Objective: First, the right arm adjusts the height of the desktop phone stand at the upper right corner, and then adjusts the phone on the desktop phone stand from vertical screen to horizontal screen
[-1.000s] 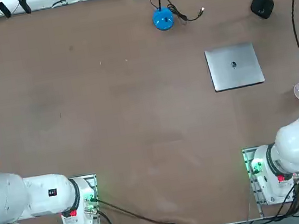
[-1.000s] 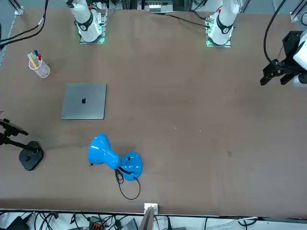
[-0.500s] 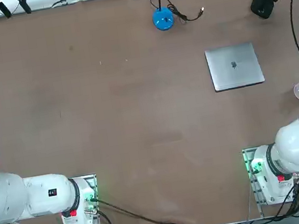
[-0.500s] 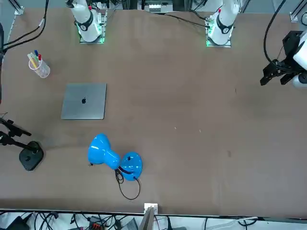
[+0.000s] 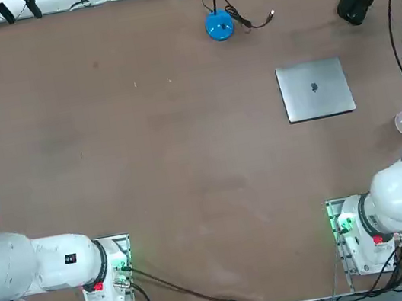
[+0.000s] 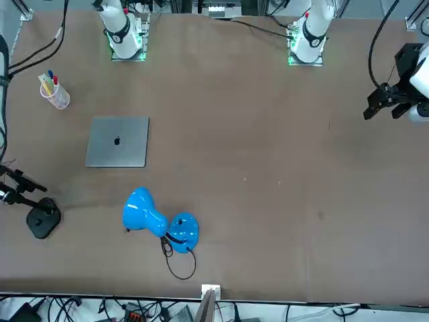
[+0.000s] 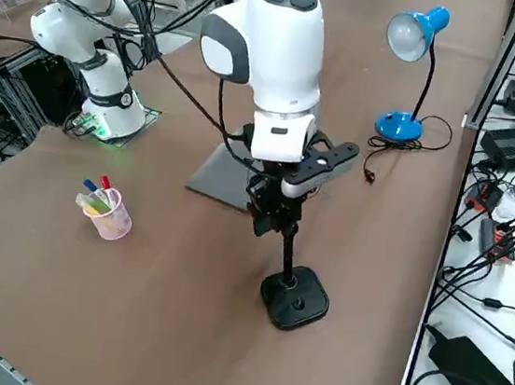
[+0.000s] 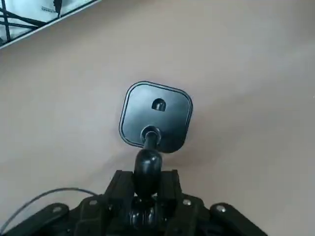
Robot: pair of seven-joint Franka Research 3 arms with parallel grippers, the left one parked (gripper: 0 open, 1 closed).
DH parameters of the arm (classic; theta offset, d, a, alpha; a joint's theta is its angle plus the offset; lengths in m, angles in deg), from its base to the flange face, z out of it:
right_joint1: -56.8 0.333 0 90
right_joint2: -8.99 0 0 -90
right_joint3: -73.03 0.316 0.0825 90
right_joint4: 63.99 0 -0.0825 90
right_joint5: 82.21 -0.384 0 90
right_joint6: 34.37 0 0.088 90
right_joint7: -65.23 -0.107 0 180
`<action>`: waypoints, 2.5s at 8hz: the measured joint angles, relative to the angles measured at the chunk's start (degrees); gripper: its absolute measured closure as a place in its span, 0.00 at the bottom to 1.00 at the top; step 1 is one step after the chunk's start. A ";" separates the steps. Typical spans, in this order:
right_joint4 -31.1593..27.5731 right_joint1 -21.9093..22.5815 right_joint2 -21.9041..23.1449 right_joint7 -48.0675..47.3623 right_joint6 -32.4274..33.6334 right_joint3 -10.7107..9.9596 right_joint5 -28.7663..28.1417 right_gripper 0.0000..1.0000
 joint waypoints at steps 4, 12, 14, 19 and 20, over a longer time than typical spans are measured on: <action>-0.13 0.46 -0.61 0.30 -0.26 0.09 2.50 0.59; 4.38 9.21 4.81 9.87 9.07 1.19 15.05 0.00; 4.27 13.56 4.30 9.87 11.32 1.28 18.22 0.00; 4.44 18.21 -7.03 9.84 12.66 1.25 29.88 0.04; 5.42 18.94 -9.73 9.96 13.50 1.18 33.56 0.06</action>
